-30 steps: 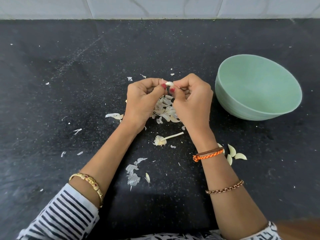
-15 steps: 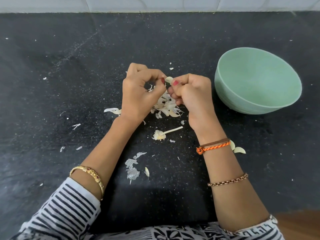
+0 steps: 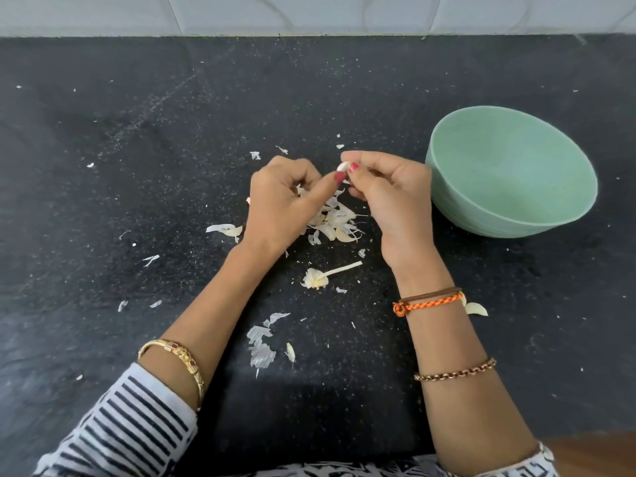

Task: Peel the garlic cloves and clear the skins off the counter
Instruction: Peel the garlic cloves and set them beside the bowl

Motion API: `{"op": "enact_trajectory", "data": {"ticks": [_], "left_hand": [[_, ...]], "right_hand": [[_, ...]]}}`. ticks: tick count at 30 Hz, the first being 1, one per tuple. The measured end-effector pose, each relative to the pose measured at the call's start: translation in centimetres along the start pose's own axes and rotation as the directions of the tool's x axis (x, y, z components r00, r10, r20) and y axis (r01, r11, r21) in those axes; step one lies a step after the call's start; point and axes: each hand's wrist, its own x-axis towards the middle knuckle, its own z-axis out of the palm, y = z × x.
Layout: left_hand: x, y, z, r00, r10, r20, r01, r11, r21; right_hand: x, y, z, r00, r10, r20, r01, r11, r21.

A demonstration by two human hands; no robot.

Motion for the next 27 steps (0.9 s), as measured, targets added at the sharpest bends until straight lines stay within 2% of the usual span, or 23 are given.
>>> {"op": "enact_trajectory", "data": {"ticks": [5,15,22,27], "left_hand": [[0.20,0.13,-0.58,0.998,0.069,-0.006,-0.069,0.996,-0.050],[0.11,0.46,0.00,0.993,0.105,-0.053,-0.111,0.987,-0.116],[-0.10,0.12,-0.15,0.982,0.163,-0.099,-0.163,0.987,0.016],[-0.06,0.36,-0.20,0.992,0.064,-0.110,-0.074,0.994,-0.086]], "right_hand": [[0.05,0.33,0.35,0.991,-0.096,-0.097,0.082,0.986,-0.145],[0.10,0.68,0.56,0.987,-0.124,-0.099,0.100,0.971,-0.215],[-0.06,0.66,0.64,0.988,-0.139,-0.066,0.122,0.970,-0.210],[-0.29,0.30,0.65,0.999,-0.040,-0.015,0.039,0.997,-0.067]]}}
